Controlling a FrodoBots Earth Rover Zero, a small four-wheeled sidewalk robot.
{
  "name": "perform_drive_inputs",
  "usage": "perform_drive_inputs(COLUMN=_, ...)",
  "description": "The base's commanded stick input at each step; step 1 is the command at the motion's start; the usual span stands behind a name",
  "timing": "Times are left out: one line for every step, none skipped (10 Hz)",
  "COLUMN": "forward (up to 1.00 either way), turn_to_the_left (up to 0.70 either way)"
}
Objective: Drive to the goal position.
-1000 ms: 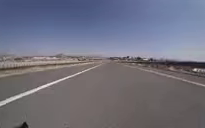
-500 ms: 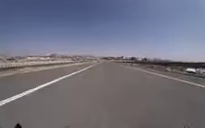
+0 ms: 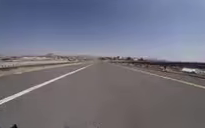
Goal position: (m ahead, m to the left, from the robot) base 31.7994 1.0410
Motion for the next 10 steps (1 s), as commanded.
perform_drive_inputs(forward=1.00, turn_to_the_left=0.00)
perform_drive_inputs(forward=1.00, turn_to_the_left=0.00)
perform_drive_inputs(forward=1.00, turn_to_the_left=0.00)
perform_drive_inputs(forward=1.00, turn_to_the_left=0.00)
perform_drive_inputs(forward=1.00, turn_to_the_left=0.00)
perform_drive_inputs(forward=1.00, turn_to_the_left=0.00)
perform_drive_inputs(forward=1.00, turn_to_the_left=0.00)
perform_drive_inputs(forward=1.00, turn_to_the_left=0.00)
perform_drive_inputs(forward=1.00, turn_to_the_left=0.00)
perform_drive_inputs(forward=1.00, turn_to_the_left=0.00)
